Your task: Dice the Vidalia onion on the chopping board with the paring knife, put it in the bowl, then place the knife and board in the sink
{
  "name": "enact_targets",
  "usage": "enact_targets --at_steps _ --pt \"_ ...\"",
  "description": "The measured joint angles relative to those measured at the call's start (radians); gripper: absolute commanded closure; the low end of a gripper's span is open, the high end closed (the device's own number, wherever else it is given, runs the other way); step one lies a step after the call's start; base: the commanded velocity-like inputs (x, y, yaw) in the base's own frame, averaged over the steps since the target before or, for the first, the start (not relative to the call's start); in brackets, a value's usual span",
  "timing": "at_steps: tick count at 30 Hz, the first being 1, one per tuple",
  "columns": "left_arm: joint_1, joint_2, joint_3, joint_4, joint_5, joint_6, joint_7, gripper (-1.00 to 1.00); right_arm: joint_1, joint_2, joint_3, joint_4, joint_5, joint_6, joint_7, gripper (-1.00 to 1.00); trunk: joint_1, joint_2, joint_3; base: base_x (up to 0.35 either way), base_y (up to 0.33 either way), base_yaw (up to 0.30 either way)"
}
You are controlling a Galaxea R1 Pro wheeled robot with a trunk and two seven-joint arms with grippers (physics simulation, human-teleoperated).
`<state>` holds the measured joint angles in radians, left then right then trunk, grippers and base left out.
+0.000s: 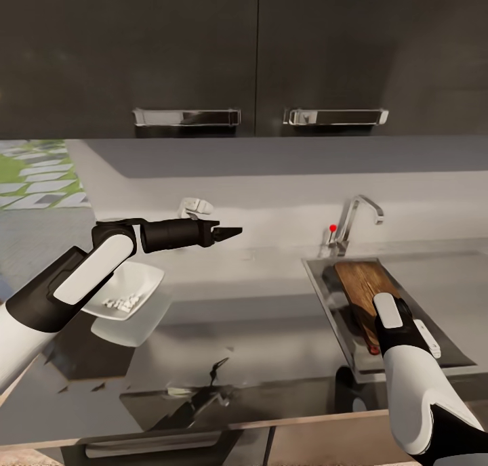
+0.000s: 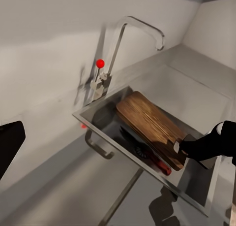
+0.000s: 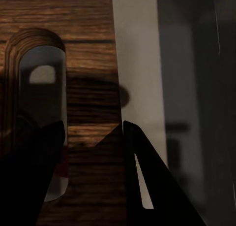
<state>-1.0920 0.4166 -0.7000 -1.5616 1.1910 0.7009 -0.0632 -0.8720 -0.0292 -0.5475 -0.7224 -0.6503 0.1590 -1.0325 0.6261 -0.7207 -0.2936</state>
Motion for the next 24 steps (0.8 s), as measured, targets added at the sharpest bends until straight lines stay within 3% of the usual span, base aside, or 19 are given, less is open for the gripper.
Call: enact_targets --at_steps 24 --pt "0.0 0.0 0.0 0.0 0.0 0.0 0.0 -1.0 0.0 0.0 0.001 0.0 0.0 0.001 0.0 1.0 0.0 0.0 -0.03 0.0 0.0 0.0"
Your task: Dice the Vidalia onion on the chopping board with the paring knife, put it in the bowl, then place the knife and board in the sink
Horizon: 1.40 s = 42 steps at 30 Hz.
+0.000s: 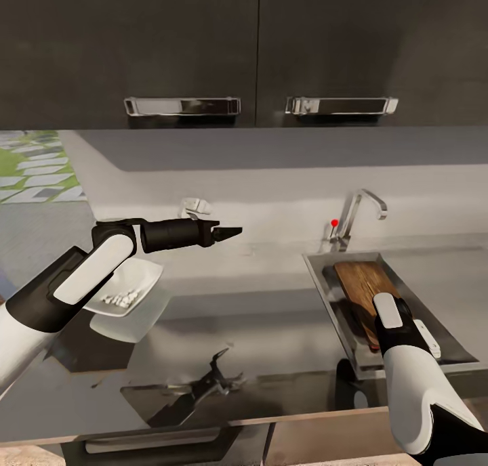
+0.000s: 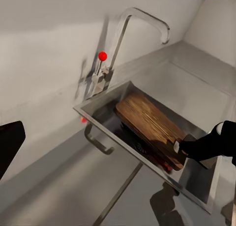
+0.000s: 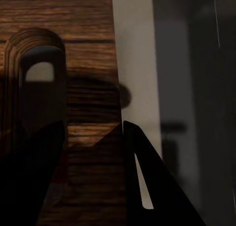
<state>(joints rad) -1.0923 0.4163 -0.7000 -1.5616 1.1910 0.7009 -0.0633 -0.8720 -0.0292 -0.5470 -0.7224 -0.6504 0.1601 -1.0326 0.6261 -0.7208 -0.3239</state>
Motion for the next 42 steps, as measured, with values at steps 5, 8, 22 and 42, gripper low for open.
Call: enact_targets --at_steps 5,8,22,42 --pt "0.0 0.0 0.0 0.0 0.0 0.0 0.0 -1.0 0.0 0.0 0.0 0.0 -0.001 0.0 0.0 1.0 0.0 0.0 -0.006 0.001 0.0 0.0" --pt "0.0 -0.001 0.0 0.0 0.0 0.0 0.0 -1.0 0.0 0.0 0.0 0.0 -0.001 0.0 0.0 1.0 0.0 0.0 -0.007 0.058 0.011 0.0" --pt "0.0 0.0 0.0 0.0 0.0 0.0 0.0 -1.0 0.0 0.0 0.0 0.0 -0.001 0.0 0.0 1.0 0.0 0.0 -0.013 0.058 0.028 0.017" --pt "0.0 0.0 0.0 0.0 0.0 0.0 -0.001 -1.0 0.0 0.0 0.0 0.0 -0.001 0.0 0.001 1.0 0.0 0.0 -0.041 0.0 0.0 0.063"
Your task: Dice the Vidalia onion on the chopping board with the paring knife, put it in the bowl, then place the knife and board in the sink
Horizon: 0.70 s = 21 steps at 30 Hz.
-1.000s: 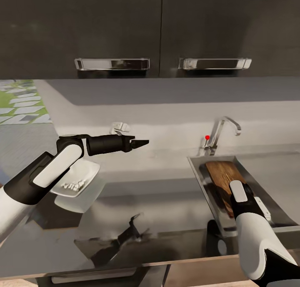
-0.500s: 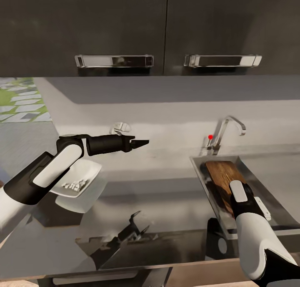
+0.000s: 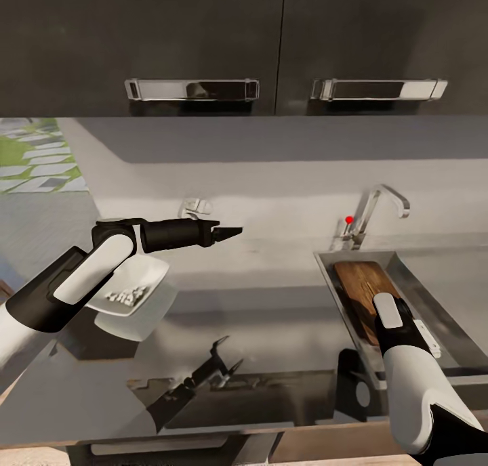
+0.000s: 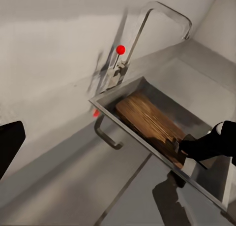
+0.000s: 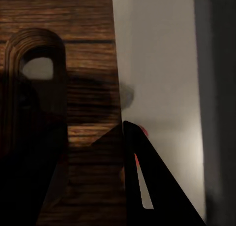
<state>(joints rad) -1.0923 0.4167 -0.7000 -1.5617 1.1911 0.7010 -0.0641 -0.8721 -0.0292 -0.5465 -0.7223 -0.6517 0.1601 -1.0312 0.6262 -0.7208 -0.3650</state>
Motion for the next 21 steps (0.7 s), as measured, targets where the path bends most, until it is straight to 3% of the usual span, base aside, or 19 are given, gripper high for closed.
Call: enact_targets --at_steps 21 --pt "0.0 -0.001 0.0 0.0 0.0 0.0 -0.001 -1.0 0.0 0.0 0.0 0.0 0.0 0.0 0.0 1.0 0.0 0.0 -0.021 0.0 0.0 0.042"
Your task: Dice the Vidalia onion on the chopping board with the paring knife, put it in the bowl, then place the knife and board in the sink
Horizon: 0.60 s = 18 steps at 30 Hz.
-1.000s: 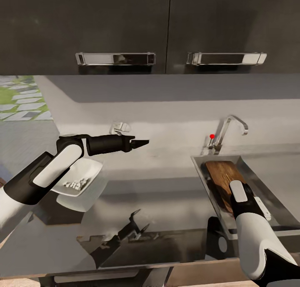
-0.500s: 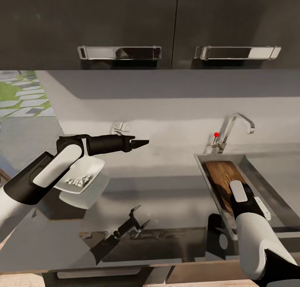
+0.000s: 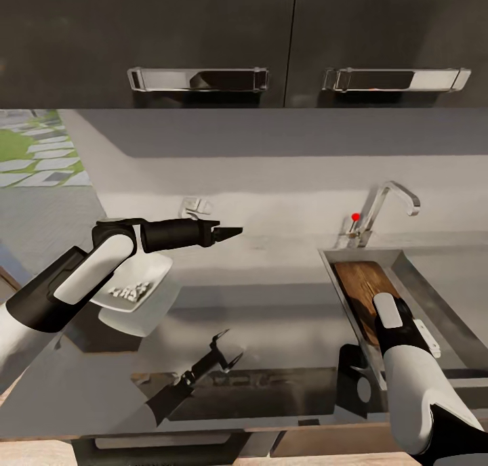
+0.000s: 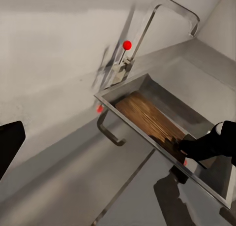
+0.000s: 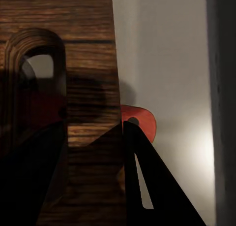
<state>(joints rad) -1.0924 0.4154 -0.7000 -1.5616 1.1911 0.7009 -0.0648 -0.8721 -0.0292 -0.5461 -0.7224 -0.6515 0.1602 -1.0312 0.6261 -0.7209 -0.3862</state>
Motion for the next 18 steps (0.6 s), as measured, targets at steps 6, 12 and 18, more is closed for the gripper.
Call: enact_targets --at_steps 6,12,18 --pt "0.0 -0.004 0.0 0.0 -0.001 0.0 0.001 -1.0 0.0 0.0 -0.001 0.0 0.0 0.0 0.0 1.0 0.0 0.0 0.0 0.026 -0.018 0.0" --pt "0.0 -0.018 0.0 0.0 -0.001 0.0 0.001 -1.0 0.0 0.0 -0.001 0.0 0.001 0.0 0.0 1.0 0.0 0.0 0.0 0.121 -0.147 0.0" --pt "0.0 -0.018 0.0 0.0 -0.001 0.0 0.002 -1.0 0.001 0.0 -0.004 0.001 -0.001 0.003 -0.002 1.0 0.0 0.0 0.0 0.018 -0.025 0.0"
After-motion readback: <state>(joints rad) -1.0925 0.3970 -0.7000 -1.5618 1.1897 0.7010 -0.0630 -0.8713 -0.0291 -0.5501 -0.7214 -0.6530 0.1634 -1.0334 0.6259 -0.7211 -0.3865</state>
